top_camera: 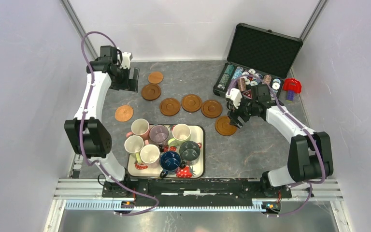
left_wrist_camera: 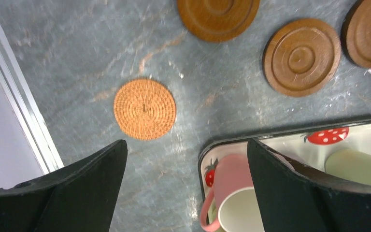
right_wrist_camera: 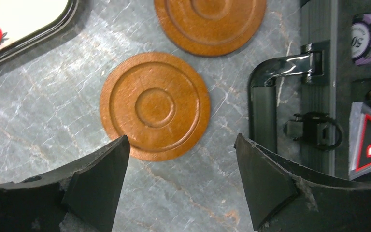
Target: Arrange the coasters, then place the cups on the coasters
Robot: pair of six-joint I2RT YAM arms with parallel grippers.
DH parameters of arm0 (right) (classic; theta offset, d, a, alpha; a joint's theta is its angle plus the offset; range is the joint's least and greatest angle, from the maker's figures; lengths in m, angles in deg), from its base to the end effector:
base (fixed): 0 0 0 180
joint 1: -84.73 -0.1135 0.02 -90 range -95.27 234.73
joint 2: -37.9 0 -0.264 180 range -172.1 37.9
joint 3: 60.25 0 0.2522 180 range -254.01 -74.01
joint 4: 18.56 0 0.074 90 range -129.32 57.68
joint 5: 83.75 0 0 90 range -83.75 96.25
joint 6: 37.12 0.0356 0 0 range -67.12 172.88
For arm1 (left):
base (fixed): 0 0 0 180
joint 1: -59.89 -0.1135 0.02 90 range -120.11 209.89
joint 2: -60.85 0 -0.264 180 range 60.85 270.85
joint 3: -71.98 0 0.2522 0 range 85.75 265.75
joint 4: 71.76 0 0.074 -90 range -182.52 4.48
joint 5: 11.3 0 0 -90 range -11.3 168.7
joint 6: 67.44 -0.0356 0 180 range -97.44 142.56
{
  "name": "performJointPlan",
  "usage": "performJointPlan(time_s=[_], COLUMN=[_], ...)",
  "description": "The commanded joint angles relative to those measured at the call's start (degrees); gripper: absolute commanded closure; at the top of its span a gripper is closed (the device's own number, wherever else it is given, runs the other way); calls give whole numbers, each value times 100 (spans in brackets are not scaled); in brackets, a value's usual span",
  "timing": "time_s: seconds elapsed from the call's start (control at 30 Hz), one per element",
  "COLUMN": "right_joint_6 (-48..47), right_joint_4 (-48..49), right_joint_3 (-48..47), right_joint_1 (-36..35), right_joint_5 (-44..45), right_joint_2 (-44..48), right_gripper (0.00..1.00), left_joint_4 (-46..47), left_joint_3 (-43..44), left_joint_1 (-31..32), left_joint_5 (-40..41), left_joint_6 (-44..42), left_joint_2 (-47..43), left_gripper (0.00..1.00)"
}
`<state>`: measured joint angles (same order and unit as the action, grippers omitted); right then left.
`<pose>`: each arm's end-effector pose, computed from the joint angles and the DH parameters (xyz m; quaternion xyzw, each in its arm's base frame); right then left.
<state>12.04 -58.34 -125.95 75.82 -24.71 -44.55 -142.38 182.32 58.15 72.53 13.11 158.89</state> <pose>0.2782 0.0622 0.2153 -0.4579 0.8050 0.1694 0.3371 0.3607 0.0071 0.3355 0.0792 0.9575 -0.0250 0.2763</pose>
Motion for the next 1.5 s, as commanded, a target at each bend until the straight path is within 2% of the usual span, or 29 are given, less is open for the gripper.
performJointPlan(time_s=[0.0, 0.17, 0.37, 0.57, 0.8, 1.2, 1.47], right_joint_6=[190, 181, 205, 103, 6, -769, -1320], right_joint_4=[310, 515, 607, 216, 107, -545, -632], right_joint_3=[-541, -669, -684, -747, -300, 529, 638], right_joint_1=[-182, -666, -1040, -1061, -959, 286, 1407], right_joint_5=[215, 1008, 1721, 1980, 2397, 2426, 2618], right_joint_2=[-382, -697, -1055, -1440, -1350, -563, -430], right_gripper=[14, 22, 26, 30, 33, 50, 52], left_joint_4=[-76, -80, -71, -73, -78, 17, 10], left_joint_3=[868, 1325, 1285, 1307, 1312, 1249, 1276], left_joint_1=[349, 553, 727, 758, 775, 868, 998], left_joint_5=[-230, -340, -383, -426, -437, -509, -472], left_joint_6=[-490, -350, -249, -291, -209, -172, -160], left_joint_2=[392, 686, 725, 762, 778, 795, 857], left_gripper=[0, 0, 0, 0, 0, 0, 0])
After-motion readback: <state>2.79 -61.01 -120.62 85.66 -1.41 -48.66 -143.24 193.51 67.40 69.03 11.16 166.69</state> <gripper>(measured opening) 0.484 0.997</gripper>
